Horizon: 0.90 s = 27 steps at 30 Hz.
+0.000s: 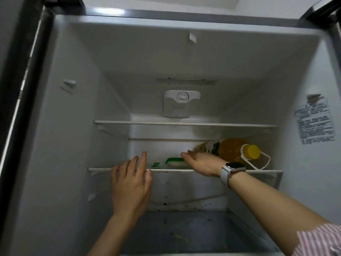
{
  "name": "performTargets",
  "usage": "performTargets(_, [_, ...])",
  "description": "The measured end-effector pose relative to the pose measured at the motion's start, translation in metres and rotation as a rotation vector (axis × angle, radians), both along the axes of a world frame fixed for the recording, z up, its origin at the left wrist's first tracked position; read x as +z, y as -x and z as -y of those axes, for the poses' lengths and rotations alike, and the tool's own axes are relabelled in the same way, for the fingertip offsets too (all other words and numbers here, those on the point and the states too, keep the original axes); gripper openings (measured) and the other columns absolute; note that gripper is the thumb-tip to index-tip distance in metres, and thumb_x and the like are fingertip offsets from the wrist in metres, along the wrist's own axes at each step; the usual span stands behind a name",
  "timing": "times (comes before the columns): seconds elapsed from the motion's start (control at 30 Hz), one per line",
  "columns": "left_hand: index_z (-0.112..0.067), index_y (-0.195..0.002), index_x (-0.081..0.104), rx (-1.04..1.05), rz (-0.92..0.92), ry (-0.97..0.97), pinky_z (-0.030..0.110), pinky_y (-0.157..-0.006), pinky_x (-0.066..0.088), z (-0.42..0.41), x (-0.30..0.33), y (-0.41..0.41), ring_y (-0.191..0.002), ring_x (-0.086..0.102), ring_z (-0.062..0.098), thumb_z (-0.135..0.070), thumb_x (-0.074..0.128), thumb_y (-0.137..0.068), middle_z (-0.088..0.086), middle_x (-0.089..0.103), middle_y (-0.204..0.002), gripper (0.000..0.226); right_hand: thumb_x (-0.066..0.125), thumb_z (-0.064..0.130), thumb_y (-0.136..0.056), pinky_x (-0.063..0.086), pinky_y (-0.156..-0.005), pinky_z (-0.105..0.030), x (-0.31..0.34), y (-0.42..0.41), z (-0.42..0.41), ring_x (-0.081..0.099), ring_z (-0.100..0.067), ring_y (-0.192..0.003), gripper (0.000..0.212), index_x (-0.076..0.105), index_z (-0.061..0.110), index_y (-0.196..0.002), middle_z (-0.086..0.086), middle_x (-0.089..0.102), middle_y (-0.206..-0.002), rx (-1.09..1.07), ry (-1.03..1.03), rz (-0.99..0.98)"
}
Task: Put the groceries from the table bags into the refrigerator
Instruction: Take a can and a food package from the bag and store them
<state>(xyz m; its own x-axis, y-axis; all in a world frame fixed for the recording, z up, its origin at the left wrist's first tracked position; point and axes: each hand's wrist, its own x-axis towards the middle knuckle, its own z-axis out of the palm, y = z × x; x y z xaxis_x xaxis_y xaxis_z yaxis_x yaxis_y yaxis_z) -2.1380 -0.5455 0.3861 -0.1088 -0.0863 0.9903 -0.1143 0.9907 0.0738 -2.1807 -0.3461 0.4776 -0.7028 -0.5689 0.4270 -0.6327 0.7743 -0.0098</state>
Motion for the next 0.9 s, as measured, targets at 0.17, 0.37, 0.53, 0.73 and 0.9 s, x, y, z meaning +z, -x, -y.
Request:
performTargets(0.17, [-0.006,-0.125,0.054,0.038,0.136,-0.055,0.058,-0.093,0.041,-0.013,-0.009,-0.018,-0.112,0.056,0.037,-0.036,0.037,-0.080,0.017,0.060,-0.121,0.056,0.021,0.044,-0.094,0.020,-0.114,-0.043,-0.044,-0.009,-0.010,0.026,-0.021,-0.138,0.054,0.027,0.022,-0.143,-0.003,0.033,-0.149,0.016,0.150,-0.425])
performTargets(0.37, [-0.007,-0.119,0.057,-0.113,0.145,-0.268,0.056,-0.085,0.046,-0.068,-0.088,-0.082,-0.107,0.057,0.040,-0.034,0.041,-0.073,0.022,0.058,-0.118,0.056,0.036,0.027,-0.081,0.045,-0.094,-0.037,-0.158,-0.074,-0.019,0.059,-0.027,-0.105,0.046,0.059,0.007,-0.115,-0.010,0.065,-0.112,0.212,0.748,-0.432])
performTargets(0.53, [-0.010,-0.113,0.060,-0.131,0.276,-0.311,0.046,-0.082,0.049,-0.109,-0.211,-0.174,-0.098,0.063,0.030,-0.033,0.041,-0.074,0.013,0.063,-0.113,0.049,0.036,0.026,-0.083,0.039,-0.091,-0.025,-0.291,-0.157,-0.044,0.048,-0.010,-0.103,0.040,0.062,0.009,-0.108,-0.005,0.065,-0.107,0.253,0.785,-0.191])
performTargets(0.73, [-0.016,-0.111,0.057,0.040,0.752,-0.438,0.042,-0.076,0.053,-0.124,-0.360,-0.335,-0.093,0.066,0.025,-0.035,0.043,-0.068,0.009,0.066,-0.106,0.049,0.036,0.028,-0.079,0.047,-0.087,-0.031,-0.440,-0.273,-0.090,0.056,-0.015,-0.097,0.041,0.067,0.010,-0.099,-0.006,0.068,-0.098,0.251,0.513,0.193])
performTargets(0.9, [-0.016,-0.112,0.063,0.266,0.976,-0.663,0.049,-0.087,0.046,-0.110,-0.404,-0.476,-0.103,0.062,0.028,-0.038,0.040,-0.076,0.008,0.064,-0.113,0.048,0.044,0.022,-0.084,0.045,-0.092,-0.044,-0.491,-0.353,-0.074,0.058,-0.035,-0.106,0.037,0.063,0.005,-0.110,-0.015,0.065,-0.110,0.275,0.195,0.500])
